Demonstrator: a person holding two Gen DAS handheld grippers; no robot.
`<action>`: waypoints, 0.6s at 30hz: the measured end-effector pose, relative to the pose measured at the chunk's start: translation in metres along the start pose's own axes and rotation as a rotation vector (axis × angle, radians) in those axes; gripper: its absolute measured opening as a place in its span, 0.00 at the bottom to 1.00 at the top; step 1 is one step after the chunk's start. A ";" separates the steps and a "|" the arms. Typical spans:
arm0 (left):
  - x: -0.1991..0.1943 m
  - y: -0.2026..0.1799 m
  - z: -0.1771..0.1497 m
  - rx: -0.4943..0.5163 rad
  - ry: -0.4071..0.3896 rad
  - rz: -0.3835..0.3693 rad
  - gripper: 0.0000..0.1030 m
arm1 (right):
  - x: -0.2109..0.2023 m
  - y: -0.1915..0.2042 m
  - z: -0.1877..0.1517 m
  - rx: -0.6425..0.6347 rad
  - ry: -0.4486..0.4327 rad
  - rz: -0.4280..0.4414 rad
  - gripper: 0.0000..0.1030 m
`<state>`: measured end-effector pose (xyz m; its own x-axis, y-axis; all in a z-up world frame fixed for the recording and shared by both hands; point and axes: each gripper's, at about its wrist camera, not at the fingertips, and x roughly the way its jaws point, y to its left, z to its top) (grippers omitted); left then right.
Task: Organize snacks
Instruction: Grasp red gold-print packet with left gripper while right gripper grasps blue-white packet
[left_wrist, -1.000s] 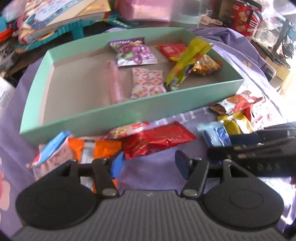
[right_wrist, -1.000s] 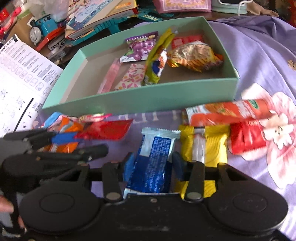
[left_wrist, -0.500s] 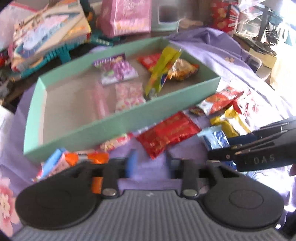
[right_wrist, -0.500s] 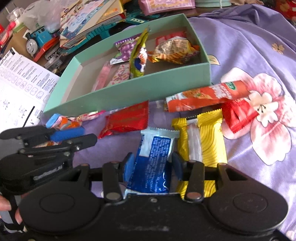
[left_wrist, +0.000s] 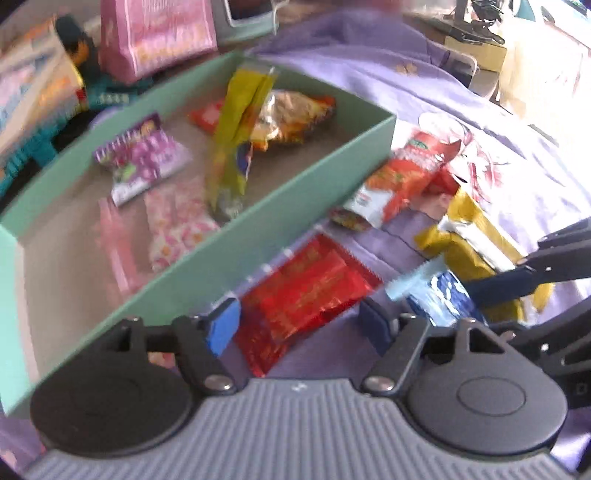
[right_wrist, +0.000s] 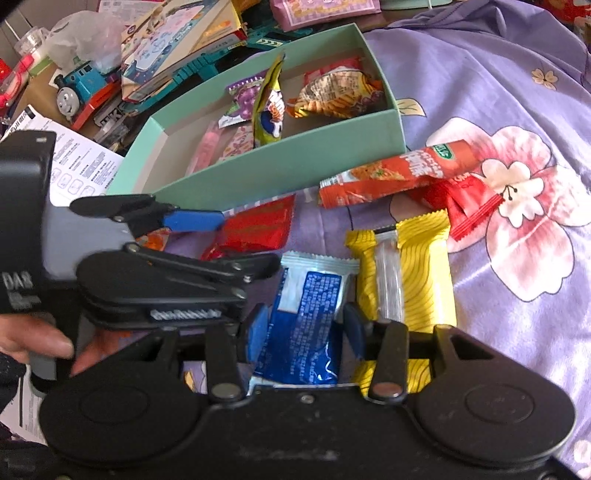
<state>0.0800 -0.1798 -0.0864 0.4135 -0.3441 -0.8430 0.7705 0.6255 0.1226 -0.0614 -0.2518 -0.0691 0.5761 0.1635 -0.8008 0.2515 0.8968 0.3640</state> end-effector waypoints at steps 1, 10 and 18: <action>0.001 0.002 0.000 -0.019 0.003 -0.010 0.68 | 0.000 0.000 0.000 -0.001 0.000 -0.001 0.43; -0.007 0.029 -0.006 -0.206 0.025 0.000 0.32 | 0.002 0.002 0.002 0.008 -0.007 -0.002 0.46; -0.027 0.035 -0.023 -0.340 0.044 0.021 0.32 | 0.002 0.013 0.004 -0.019 -0.019 -0.023 0.43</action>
<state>0.0845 -0.1330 -0.0710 0.4004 -0.3030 -0.8648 0.5533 0.8322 -0.0354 -0.0538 -0.2419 -0.0642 0.5852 0.1350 -0.7996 0.2500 0.9080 0.3362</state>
